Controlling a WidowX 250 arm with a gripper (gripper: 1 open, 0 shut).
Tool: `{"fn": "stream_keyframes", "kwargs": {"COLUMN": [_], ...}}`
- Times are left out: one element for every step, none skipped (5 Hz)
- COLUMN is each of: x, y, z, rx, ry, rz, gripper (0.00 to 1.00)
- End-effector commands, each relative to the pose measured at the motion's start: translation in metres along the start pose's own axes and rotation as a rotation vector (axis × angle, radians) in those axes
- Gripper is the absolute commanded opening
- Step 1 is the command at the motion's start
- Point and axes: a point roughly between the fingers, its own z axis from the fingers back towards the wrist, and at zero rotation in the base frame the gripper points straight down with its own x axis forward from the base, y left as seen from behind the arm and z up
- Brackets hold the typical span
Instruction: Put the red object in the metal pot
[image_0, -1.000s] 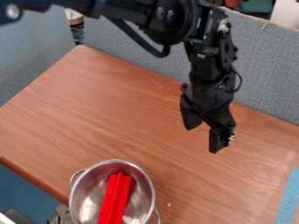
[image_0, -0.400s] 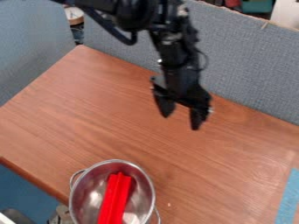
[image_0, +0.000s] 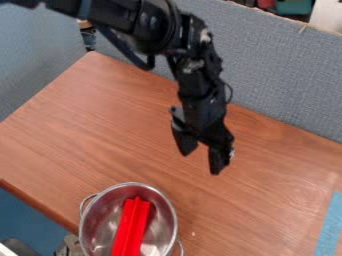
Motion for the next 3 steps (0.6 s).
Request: {"fn": "stream_keyframes", "kwargs": {"x": [-0.040, -0.043, -0.071], "y": [0.022, 0.027, 0.057], "z": [0.014, 0.003, 0.005], "rx": [-0.001, 0.020, 0.040], "ry": [-0.090, -0.104, -0.142], "rz": [0.137, 0.219, 0.359], "gripper": [1.00, 1.00, 1.00]}}
